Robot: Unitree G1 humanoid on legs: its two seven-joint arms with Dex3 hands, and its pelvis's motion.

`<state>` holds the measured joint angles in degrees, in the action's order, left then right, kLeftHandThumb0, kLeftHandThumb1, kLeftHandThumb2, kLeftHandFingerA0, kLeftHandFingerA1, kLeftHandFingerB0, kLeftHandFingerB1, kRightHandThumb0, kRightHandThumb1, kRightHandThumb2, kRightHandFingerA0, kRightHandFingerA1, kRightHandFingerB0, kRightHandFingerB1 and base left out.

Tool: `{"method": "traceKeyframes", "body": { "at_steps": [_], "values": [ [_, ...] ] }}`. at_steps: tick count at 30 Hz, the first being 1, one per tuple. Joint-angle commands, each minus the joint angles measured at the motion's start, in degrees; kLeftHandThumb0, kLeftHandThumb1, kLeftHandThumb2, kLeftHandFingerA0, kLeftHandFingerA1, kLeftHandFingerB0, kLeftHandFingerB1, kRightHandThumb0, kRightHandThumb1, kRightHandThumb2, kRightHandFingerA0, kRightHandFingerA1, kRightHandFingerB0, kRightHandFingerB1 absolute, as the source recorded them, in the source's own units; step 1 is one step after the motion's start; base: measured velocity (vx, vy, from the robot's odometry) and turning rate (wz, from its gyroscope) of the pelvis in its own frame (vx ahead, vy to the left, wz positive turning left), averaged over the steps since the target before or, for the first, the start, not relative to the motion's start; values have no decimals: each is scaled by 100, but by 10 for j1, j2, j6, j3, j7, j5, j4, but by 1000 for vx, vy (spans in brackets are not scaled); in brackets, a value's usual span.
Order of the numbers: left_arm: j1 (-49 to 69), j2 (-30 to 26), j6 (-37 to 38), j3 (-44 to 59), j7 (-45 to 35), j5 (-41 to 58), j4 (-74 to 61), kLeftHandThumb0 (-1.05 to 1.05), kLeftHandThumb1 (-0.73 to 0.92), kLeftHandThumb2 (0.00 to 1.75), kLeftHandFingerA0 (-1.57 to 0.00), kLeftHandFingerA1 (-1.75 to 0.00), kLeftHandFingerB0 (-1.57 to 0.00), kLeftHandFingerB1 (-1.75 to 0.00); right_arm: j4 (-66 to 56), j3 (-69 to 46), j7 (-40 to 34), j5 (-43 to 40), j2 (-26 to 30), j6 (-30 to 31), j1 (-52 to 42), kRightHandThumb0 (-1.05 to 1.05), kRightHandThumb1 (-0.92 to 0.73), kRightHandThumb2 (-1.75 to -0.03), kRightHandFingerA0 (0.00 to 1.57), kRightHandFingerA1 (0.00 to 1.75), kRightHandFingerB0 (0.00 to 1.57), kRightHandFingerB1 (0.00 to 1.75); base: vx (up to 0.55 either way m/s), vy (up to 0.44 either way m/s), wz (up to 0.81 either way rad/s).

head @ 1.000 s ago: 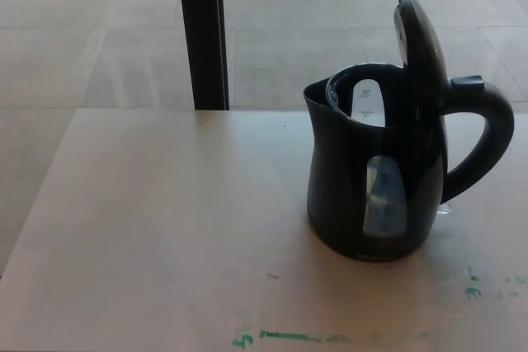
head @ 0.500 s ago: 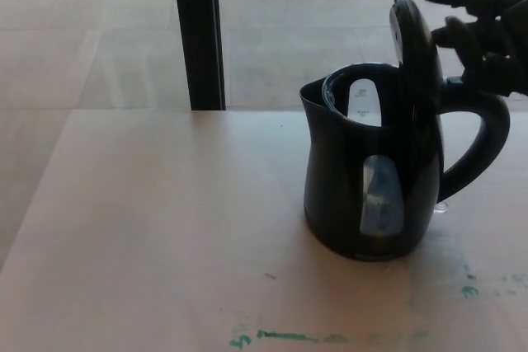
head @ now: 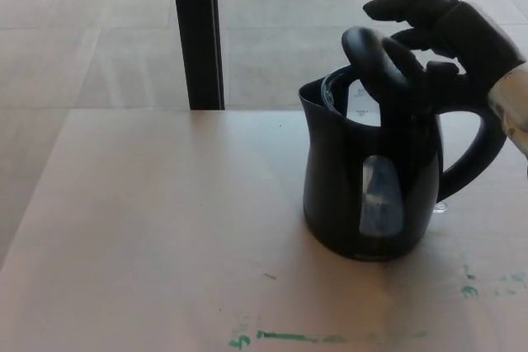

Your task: The robot uses its right hand to push down on the lid of a kettle kept in the middle of the desk to close it

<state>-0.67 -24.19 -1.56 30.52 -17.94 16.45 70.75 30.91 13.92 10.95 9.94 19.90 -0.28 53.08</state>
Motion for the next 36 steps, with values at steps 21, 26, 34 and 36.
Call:
{"method": "traceKeyframes", "body": {
  "at_steps": [21, 26, 34, 36],
  "values": [
    [-14, -19, 0, -9, -12, 6, 5, -92, 84, 82, -43, -48, -34, -43, 29, 236, -3, 245, 58, -101, -41, -85, -92, -75, 29, 43, 24, 37, 0, 0, 0],
    [-14, -19, 5, -7, -14, 7, 6, -88, 92, 75, -45, -47, -37, -40, 44, 276, -17, 277, 30, -77, -53, -38, -47, -111, 0, 51, 0, 51, 0, 0, 0],
    [-15, -19, 2, -9, -11, 5, 2, -84, 76, 114, -40, -56, -32, -51, 43, 270, -26, 263, -2, -41, -93, -82, -76, -121, 0, 38, 0, 33, 0, 0, 0],
    [-15, -18, 3, -7, -8, 6, 2, -87, 92, 75, -45, -47, -38, -41, 41, 258, -29, 255, 1, -46, -90, -82, -76, -121, 0, 40, 0, 33, 0, 0, 0]
  ]
}}
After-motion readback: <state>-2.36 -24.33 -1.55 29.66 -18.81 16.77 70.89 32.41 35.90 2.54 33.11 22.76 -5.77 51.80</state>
